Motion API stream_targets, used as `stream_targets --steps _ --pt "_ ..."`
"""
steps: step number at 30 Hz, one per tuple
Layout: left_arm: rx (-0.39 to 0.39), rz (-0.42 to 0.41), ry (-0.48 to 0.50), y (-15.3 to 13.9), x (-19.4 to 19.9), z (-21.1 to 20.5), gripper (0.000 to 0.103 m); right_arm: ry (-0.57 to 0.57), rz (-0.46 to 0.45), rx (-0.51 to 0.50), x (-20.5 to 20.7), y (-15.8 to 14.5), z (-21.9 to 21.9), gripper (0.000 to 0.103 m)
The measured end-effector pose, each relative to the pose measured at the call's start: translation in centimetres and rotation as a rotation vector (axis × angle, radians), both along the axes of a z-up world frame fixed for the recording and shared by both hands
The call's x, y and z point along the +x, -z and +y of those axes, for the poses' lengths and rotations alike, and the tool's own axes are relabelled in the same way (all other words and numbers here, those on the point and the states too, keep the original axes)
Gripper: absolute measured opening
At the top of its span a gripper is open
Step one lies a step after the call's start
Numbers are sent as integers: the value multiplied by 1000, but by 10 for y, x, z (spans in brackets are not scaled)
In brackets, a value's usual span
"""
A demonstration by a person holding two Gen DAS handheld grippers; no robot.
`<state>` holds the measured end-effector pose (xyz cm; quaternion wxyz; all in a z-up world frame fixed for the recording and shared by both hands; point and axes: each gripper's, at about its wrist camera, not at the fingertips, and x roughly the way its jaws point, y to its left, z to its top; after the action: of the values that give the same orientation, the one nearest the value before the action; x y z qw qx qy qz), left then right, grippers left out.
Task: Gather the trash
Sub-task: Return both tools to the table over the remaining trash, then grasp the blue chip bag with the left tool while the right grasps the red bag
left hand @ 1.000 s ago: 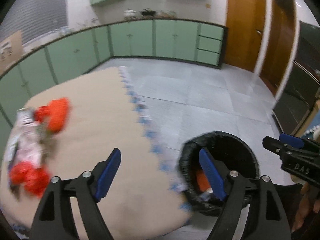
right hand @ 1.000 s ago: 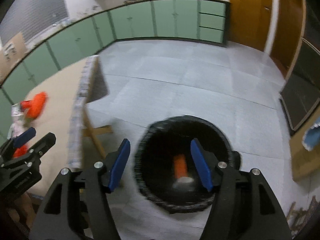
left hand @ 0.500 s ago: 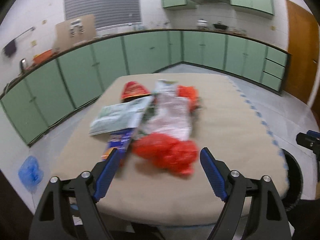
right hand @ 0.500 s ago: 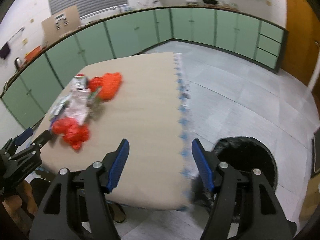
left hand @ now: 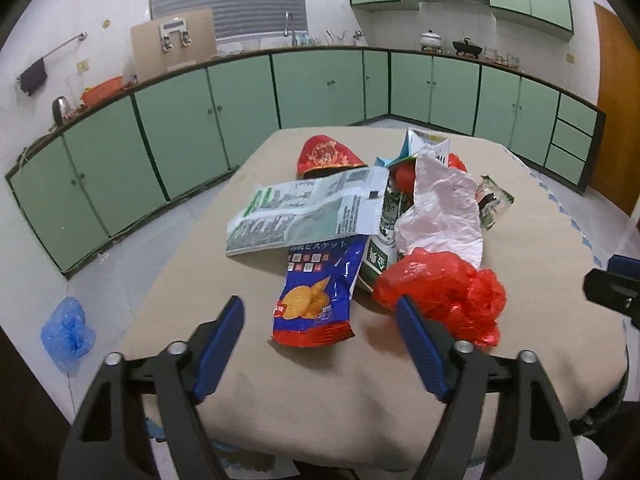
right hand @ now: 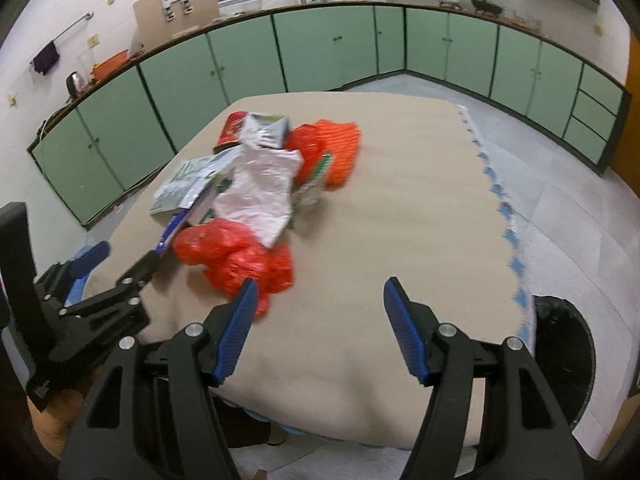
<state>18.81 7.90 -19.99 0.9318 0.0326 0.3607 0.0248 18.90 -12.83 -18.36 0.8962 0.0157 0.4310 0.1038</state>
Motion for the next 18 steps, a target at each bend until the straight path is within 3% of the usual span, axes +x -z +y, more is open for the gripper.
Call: stream_targets --steps 2,5,8,16,18 --pt "-8 19 14 5 4 3 57 -15 7 -2 5 4 11 64" --pt "-23 42 25 11 10 7 47 -35 15 -6 10 9 23 64" --pt "-35 63 36 17 12 11 41 -47 25 -10 15 13 33 64" --pt "-53 90 30 25 13 19 40 -50 37 -14 19 19 40 64" --pt "-66 79 35 23 11 21 29 -49 39 -14 19 21 40 64"
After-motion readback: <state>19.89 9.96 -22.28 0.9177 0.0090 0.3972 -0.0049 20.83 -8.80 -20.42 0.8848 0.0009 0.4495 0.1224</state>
